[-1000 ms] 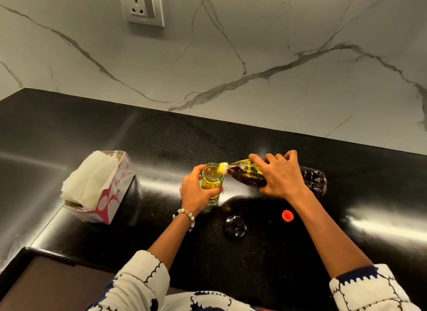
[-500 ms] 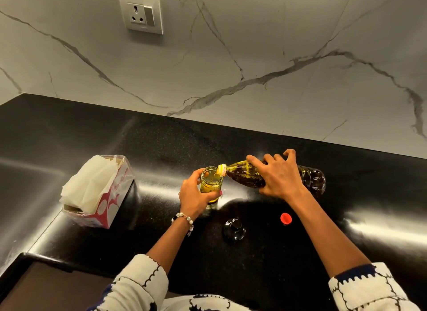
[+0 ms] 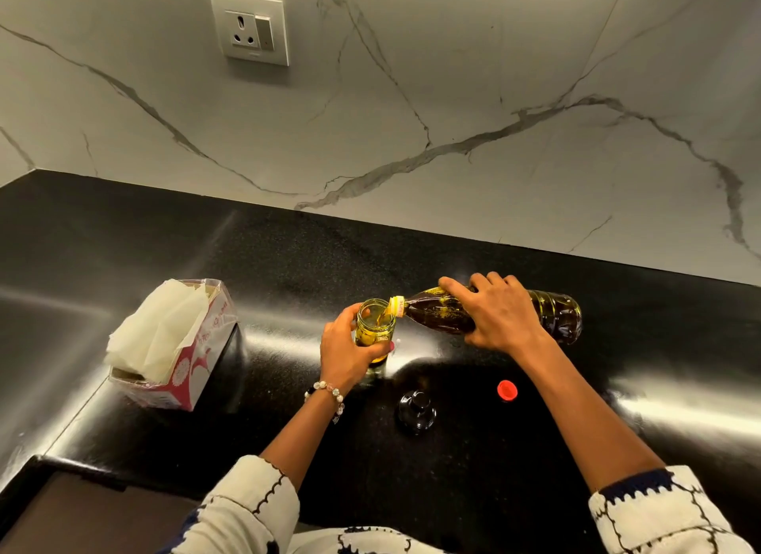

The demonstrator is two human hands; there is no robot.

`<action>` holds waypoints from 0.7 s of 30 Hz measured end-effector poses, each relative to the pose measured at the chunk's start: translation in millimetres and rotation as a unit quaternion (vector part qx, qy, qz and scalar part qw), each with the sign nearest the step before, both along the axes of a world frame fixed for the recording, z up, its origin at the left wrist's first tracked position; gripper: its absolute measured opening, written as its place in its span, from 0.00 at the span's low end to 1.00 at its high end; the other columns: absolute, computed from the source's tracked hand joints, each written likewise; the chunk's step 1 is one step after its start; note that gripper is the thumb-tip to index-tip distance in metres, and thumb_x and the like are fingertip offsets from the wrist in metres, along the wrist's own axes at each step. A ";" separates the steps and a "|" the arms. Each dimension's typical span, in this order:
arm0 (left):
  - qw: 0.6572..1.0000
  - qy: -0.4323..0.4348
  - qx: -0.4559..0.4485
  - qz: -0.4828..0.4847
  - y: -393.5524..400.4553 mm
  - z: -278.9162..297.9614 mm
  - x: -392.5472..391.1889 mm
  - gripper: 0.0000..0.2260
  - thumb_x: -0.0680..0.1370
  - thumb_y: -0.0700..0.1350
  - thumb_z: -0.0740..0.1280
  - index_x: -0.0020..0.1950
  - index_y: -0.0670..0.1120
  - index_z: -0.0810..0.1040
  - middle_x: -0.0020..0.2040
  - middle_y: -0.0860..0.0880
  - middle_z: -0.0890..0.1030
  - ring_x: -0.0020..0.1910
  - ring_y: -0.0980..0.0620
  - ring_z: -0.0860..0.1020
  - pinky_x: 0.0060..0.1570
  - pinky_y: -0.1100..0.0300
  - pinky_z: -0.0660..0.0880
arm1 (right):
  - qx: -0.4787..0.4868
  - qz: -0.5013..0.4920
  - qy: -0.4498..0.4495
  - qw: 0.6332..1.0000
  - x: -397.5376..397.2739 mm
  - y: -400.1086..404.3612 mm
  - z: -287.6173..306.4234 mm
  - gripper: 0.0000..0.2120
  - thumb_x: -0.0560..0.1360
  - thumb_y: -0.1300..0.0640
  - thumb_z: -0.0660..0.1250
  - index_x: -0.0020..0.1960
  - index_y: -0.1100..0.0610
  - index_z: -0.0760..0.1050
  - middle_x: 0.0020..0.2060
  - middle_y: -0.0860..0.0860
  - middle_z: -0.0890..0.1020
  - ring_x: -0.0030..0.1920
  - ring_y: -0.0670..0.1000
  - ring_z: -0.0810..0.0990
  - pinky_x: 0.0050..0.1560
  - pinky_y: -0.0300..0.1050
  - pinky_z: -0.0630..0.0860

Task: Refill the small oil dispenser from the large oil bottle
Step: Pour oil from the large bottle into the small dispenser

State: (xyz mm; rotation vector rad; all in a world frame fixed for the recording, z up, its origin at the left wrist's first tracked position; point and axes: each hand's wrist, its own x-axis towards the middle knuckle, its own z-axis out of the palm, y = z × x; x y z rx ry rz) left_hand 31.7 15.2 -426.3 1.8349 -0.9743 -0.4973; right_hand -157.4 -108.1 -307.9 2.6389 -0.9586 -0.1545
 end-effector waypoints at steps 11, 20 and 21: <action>1.000 -0.009 0.004 -0.001 0.8 -2.4 1.4 0.32 0.63 0.52 0.80 0.65 0.51 0.73 0.55 0.54 0.76 0.59 0.50 0.73 0.54 0.59 0.69 | -0.003 0.000 -0.002 1.000 0.2 2.0 3.3 0.45 0.70 0.41 0.71 0.77 0.46 0.47 0.64 0.57 0.72 0.62 0.57 0.73 0.60 0.50 0.71; 1.000 -0.018 0.003 -0.006 -0.2 -3.4 3.2 0.31 0.64 0.52 0.80 0.64 0.52 0.73 0.53 0.57 0.74 0.59 0.50 0.73 0.55 0.57 0.71 | -0.018 0.006 0.005 1.000 2.7 1.6 7.4 0.44 0.71 0.42 0.70 0.77 0.45 0.47 0.64 0.57 0.72 0.61 0.57 0.73 0.59 0.50 0.71; 1.000 -0.018 0.002 -0.007 -0.2 -3.0 3.1 0.31 0.63 0.52 0.80 0.64 0.52 0.74 0.53 0.57 0.74 0.59 0.50 0.73 0.55 0.57 0.71 | -0.019 0.007 0.006 1.000 3.2 1.8 7.9 0.44 0.71 0.42 0.70 0.77 0.45 0.47 0.64 0.57 0.72 0.61 0.57 0.73 0.59 0.50 0.71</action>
